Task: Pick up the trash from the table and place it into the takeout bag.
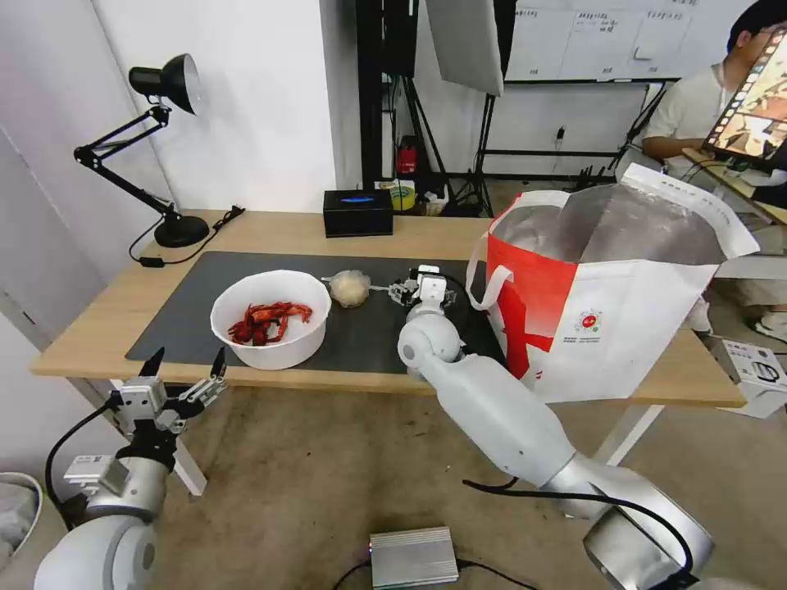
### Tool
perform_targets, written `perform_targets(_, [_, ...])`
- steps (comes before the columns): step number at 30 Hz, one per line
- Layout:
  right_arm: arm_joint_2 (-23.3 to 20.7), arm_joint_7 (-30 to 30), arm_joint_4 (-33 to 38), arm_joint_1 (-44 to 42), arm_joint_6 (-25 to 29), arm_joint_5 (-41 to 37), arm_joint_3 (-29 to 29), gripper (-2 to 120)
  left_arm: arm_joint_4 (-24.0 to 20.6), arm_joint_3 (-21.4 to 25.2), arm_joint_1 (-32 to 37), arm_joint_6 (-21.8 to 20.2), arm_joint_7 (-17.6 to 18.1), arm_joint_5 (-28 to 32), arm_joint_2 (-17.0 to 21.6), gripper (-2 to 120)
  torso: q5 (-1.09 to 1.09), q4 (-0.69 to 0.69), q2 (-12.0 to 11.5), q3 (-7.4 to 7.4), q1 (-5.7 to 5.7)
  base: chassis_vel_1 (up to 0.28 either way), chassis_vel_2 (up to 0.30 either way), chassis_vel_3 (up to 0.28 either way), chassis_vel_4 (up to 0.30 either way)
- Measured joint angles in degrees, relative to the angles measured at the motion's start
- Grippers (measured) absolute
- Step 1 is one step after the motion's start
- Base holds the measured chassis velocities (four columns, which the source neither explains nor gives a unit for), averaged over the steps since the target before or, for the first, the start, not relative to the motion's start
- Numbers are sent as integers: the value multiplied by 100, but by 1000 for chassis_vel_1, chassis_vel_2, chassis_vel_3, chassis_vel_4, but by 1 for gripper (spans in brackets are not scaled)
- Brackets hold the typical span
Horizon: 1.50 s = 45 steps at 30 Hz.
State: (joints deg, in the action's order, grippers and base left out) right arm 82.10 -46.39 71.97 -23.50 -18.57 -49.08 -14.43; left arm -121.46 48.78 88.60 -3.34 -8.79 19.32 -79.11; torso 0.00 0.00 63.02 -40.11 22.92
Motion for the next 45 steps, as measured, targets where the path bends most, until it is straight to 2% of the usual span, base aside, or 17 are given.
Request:
perform_targets(10, [174, -70, -306, 78, -132, -153, 27, 97, 149, 12, -27, 92, -3, 43, 6, 100, 0, 0, 0, 0, 0, 0, 0, 0, 0])
perform_targets(17, [158, -168, -288, 51, -132, -269, 68, 76, 217, -10, -64, 97, -5, 52, 23, 100, 0, 0, 1, 1, -1, 0, 0, 0, 0])
perform_targets(19, [133, -180, -260, 39, -144, -298, 71, 65, 251, -40, -77, 130, -6, 49, 19, 100, 0, -1, 2, 1, -2, 0, 0, 0, 0])
perform_targets(20, [133, -180, -260, 39, -144, -298, 71, 65, 251, -40, -77, 130, -6, 49, 19, 100, 0, -1, 2, 1, -2, 0, 0, 0, 0])
perform_targets(24, [108, -185, -260, 17, -145, -295, 98, 46, 271, -99, -119, 175, -4, 29, 34, 100, -1, -2, 2, 1, -2, 0, 0, 0, 0])
perform_targets(27, [98, -186, -253, 1, -142, -294, 107, 40, 275, -105, -124, 175, -3, 28, 43, 100, -1, -3, 2, 2, -2, 0, 0, 0, 0])
perform_targets(32, [77, -175, -232, -37, -109, -288, 120, 19, 275, -118, -106, 175, -3, 25, 47, 100, -1, -4, 2, 1, -1, 0, 0, 0, 0])
perform_targets(34, [75, -157, -227, -42, -95, -281, 117, 15, 273, -119, -105, 175, -3, 24, 43, 100, 0, -4, 2, 1, -1, 0, 0, 0, 0])
perform_targets(37, [72, -61, -205, -67, -20, -211, 81, 2, 270, -119, -101, 175, -3, 20, 21, 100, 1, 4, 1, 0, -1, 0, 0, 0, 0])
perform_targets(40, [46, 58, -186, -112, 67, -26, 60, 0, 266, -116, -89, 178, -1, 17, -3, 100, 2, 7, 0, -1, -1, 0, 0, 0, 0])
perform_targets(45, [-75, 219, -34, -214, 196, 237, 18, 0, 256, -115, -80, 182, -1, 13, -27, 100, 2, 1, 0, -1, 0, 0, 0, 0, 0])
